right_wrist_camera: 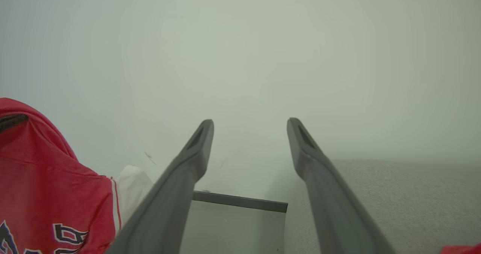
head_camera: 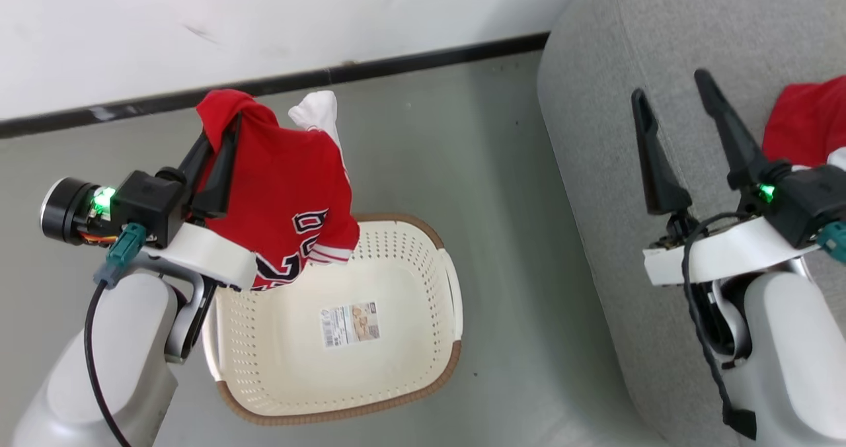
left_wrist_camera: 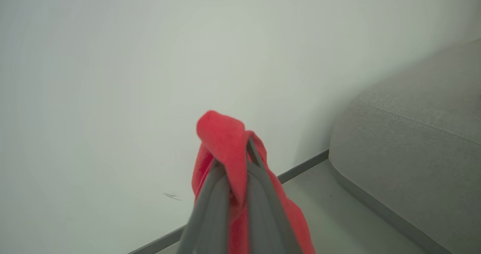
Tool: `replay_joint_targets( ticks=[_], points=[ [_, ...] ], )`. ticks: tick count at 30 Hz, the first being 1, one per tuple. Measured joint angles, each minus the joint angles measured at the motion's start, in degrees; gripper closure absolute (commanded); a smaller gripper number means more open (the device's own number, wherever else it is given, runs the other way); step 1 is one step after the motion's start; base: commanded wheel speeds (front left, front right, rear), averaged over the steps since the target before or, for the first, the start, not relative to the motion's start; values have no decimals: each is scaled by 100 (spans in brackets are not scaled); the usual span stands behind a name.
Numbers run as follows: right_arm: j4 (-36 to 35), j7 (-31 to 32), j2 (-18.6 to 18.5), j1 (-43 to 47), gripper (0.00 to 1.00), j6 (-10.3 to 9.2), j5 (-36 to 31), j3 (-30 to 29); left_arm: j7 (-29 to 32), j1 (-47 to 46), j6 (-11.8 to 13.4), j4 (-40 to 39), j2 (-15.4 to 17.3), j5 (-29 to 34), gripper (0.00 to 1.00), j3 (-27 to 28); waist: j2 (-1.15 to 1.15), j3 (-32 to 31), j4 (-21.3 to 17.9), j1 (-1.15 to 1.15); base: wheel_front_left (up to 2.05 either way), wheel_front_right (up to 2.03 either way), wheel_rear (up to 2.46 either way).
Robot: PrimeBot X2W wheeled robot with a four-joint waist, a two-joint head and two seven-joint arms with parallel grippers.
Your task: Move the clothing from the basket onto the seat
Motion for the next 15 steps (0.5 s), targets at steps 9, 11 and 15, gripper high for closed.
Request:
replay_joint_targets(
  ticks=[9,11,15],
  points=[
    [348,1,-183,398,0,0,-43,245,222,210,-103,-409,99,-9,100,-187,0,-654,291,0,0,0,0],
    [396,1,-210,482,0,0,-47,279,275,210,-145,-499,115,-9,100,-226,0,-779,343,0,0,0,0],
    [519,1,-287,587,0,0,-47,289,428,210,-230,-643,151,-55,100,-301,0,-1018,437,0,0,0,0]
  ],
)
